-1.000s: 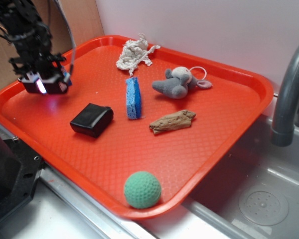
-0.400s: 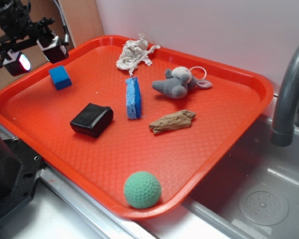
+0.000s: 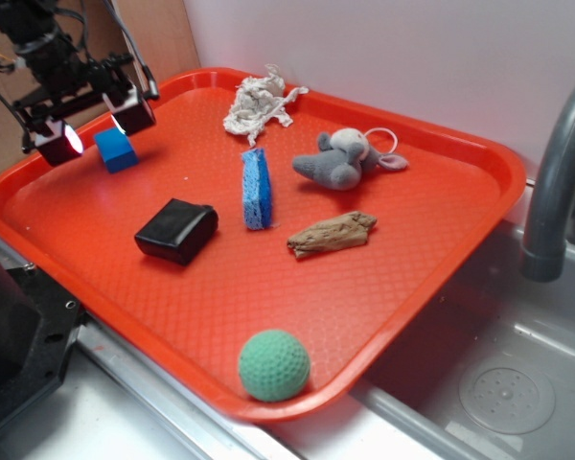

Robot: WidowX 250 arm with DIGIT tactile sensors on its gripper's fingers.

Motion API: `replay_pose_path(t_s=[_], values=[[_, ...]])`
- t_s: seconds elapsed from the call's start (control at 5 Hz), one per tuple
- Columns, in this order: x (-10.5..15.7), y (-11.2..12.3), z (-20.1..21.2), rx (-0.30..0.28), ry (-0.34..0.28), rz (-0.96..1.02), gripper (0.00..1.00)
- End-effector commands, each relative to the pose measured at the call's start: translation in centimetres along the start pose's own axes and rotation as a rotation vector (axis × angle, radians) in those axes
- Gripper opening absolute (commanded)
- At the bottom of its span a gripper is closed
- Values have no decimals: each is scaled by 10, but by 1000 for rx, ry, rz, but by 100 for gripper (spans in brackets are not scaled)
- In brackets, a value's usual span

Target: Grab the blue block.

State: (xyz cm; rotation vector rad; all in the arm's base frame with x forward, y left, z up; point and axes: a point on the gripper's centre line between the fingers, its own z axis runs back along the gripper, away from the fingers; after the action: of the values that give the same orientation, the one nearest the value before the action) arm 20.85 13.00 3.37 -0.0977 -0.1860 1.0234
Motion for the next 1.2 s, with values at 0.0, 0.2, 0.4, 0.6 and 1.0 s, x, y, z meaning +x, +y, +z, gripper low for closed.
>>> replay_pose_path(t_s=[0.0, 0.2, 0.4, 0.6, 1.0], values=[[28, 2, -12, 58, -32, -5, 100], [34, -3, -20, 90, -26, -14, 38], [28, -5, -13, 109, 5, -72, 0], [7, -8, 21, 96, -14, -214, 0], [-36, 2, 99, -2, -29, -483, 0]])
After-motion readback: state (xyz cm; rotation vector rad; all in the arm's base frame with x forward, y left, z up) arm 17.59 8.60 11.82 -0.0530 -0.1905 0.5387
